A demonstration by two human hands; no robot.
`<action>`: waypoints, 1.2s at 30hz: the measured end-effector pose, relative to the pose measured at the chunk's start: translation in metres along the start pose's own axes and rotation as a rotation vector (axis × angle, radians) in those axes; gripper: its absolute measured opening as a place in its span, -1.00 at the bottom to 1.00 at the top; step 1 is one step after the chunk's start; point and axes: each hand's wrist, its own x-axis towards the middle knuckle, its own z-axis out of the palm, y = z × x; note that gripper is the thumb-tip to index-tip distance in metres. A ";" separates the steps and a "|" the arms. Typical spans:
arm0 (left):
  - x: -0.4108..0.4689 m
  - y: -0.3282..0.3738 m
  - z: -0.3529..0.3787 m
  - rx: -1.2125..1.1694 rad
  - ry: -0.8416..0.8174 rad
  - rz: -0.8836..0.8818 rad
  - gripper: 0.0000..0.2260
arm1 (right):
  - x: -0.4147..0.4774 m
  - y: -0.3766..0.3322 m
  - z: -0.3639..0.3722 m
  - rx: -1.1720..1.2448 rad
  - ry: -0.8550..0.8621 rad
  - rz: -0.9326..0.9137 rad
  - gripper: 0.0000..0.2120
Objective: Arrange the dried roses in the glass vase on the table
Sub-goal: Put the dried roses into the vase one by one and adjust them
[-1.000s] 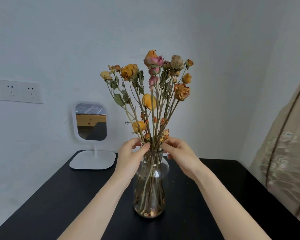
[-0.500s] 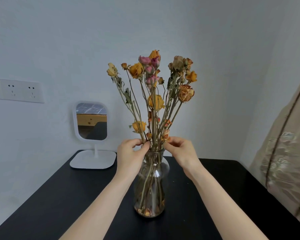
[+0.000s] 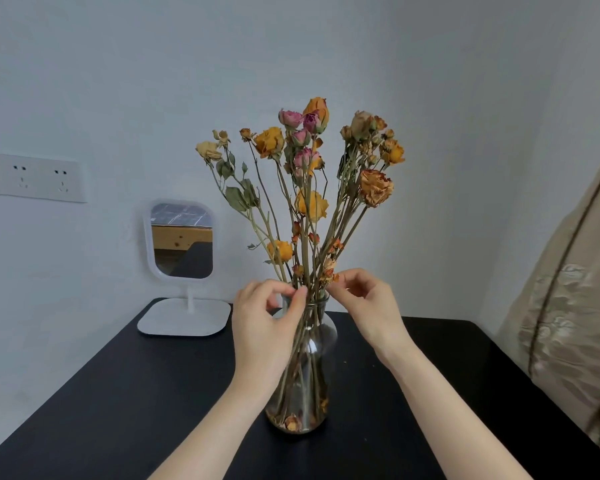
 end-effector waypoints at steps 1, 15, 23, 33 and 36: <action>0.000 -0.003 -0.002 -0.046 0.010 -0.062 -0.90 | -0.001 0.001 0.000 -0.016 0.002 0.007 -0.93; 0.004 -0.030 -0.009 -0.259 -0.533 -0.267 -0.68 | -0.021 0.002 0.013 -0.166 -0.186 -0.025 -0.77; -0.002 -0.024 0.008 -0.033 -0.344 -0.161 -0.68 | -0.014 0.010 0.000 -0.036 -0.214 0.064 -0.53; -0.010 -0.012 0.031 0.172 -0.150 -0.199 -0.59 | -0.012 0.008 -0.003 0.014 -0.254 0.100 -0.57; -0.009 -0.008 0.033 0.257 -0.155 -0.211 -0.56 | -0.012 0.006 -0.007 0.027 -0.306 0.103 -0.57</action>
